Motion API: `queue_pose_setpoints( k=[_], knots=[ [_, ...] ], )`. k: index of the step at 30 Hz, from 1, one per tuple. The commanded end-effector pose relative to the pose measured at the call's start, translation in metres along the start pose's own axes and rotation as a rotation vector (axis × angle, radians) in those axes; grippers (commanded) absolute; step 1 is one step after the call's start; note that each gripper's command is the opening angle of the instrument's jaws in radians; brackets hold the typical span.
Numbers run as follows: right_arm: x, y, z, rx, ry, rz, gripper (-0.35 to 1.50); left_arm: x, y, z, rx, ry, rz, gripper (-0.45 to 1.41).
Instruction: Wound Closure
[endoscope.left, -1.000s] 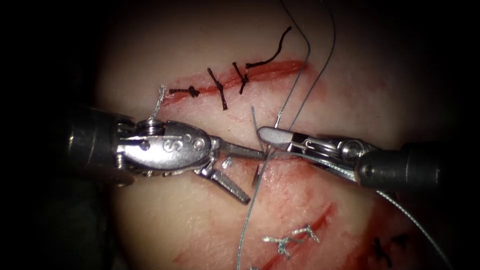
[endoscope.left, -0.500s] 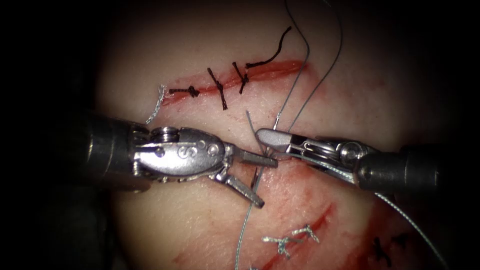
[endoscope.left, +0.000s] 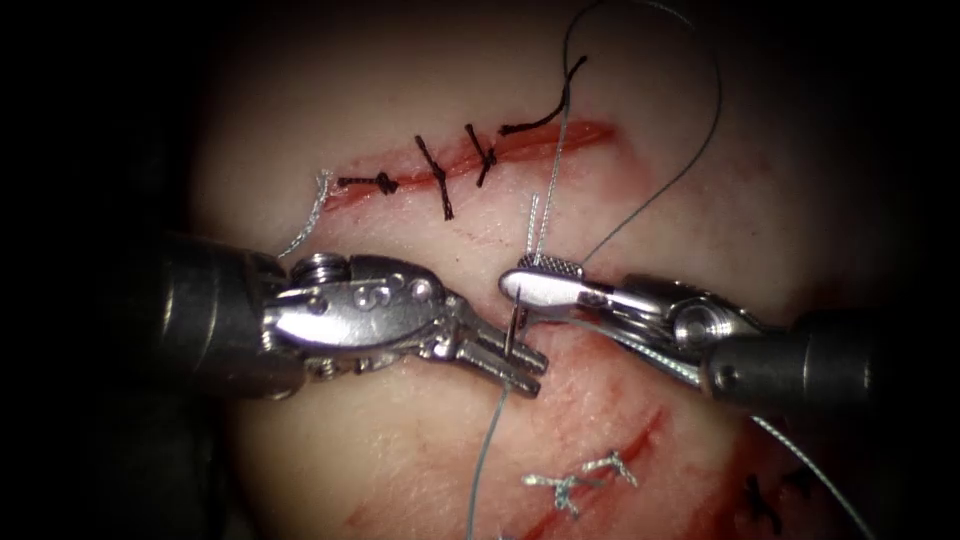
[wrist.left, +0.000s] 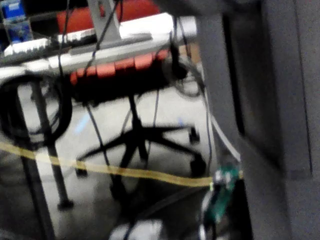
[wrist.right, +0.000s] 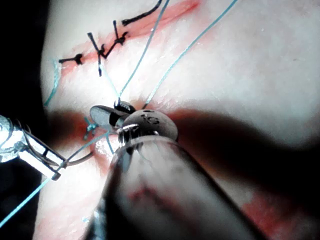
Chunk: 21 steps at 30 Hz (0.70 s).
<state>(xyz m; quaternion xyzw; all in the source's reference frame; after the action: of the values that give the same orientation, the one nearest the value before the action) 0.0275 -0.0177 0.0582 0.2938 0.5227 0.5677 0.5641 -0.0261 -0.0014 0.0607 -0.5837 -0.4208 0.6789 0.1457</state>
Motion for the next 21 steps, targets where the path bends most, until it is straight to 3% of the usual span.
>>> queue_pose_setpoints(
  k=[1, 3, 6, 7, 13, 17, 21],
  knots=[
    [-0.0001, -0.0007, 0.0011, 0.018, 0.017, -0.068, 1.43, -0.0001, -0.0004, 0.0004, 0.007, 0.014, -0.006, -0.45],
    [0.0007, -0.0015, 0.0011, 0.048, 0.057, -0.127, 1.30, 0.0004, -0.0004, 0.0003, 0.023, 0.027, -0.057, -0.45],
    [0.0020, -0.0025, 0.0010, 0.026, 0.127, -0.221, 1.28, 0.0005, -0.0004, 0.0003, 0.040, 0.091, -0.494, -0.45],
    [0.0029, -0.0031, 0.0006, 0.001, 0.150, -0.314, 1.30, 0.0008, -0.0005, 0.0003, 0.051, 0.159, -0.643, -0.45],
    [0.0062, -0.0046, -0.0004, -0.055, 0.183, -0.486, 1.30, 0.0033, -0.0009, -0.0005, 0.078, 0.261, -0.918, -0.45],
    [0.0083, -0.0056, -0.0010, -0.074, 0.204, -0.495, 1.31, 0.0040, -0.0007, -0.0016, 0.065, 0.372, -1.183, -0.45],
    [0.0089, -0.0061, -0.0011, -0.091, 0.231, -0.509, 1.31, 0.0047, -0.0003, -0.0030, 0.047, 0.473, -1.394, -0.45]
  ],
)
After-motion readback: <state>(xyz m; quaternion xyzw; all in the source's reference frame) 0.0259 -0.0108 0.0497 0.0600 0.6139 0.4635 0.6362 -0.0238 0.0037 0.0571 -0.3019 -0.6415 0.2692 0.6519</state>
